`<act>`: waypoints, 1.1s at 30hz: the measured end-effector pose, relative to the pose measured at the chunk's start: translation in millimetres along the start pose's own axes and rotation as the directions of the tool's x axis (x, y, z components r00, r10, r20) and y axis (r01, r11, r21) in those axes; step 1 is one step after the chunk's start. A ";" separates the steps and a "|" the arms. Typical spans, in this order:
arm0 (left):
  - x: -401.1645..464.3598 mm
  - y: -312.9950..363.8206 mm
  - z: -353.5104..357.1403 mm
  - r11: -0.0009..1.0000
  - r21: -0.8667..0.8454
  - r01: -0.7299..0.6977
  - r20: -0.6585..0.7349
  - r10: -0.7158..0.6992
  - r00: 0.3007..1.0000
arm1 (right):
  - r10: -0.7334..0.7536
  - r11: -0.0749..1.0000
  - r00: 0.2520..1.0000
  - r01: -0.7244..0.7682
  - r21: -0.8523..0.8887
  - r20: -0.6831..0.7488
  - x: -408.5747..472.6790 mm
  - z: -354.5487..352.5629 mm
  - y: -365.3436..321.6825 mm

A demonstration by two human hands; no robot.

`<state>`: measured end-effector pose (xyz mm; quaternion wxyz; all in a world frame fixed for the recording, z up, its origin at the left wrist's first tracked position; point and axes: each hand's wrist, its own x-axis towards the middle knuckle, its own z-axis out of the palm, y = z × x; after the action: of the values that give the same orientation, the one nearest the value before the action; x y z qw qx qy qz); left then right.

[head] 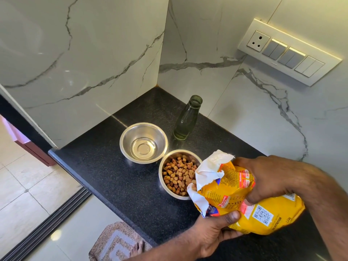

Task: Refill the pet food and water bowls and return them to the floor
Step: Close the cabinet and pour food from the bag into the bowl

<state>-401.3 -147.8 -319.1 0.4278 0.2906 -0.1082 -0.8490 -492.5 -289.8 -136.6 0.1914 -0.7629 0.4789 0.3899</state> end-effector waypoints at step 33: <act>8.4 8.4 -1.6 0.997 0.069 -0.045 -0.021 0.047 0.999 | -0.040 0.994 0.999 0.043 0.100 -0.034 9.5 8.7 22.4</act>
<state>-398.7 -159.4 -320.1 0.4382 0.3123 -0.1392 -0.8313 -513.5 -300.0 -147.6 0.2300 -0.7683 0.4848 0.3489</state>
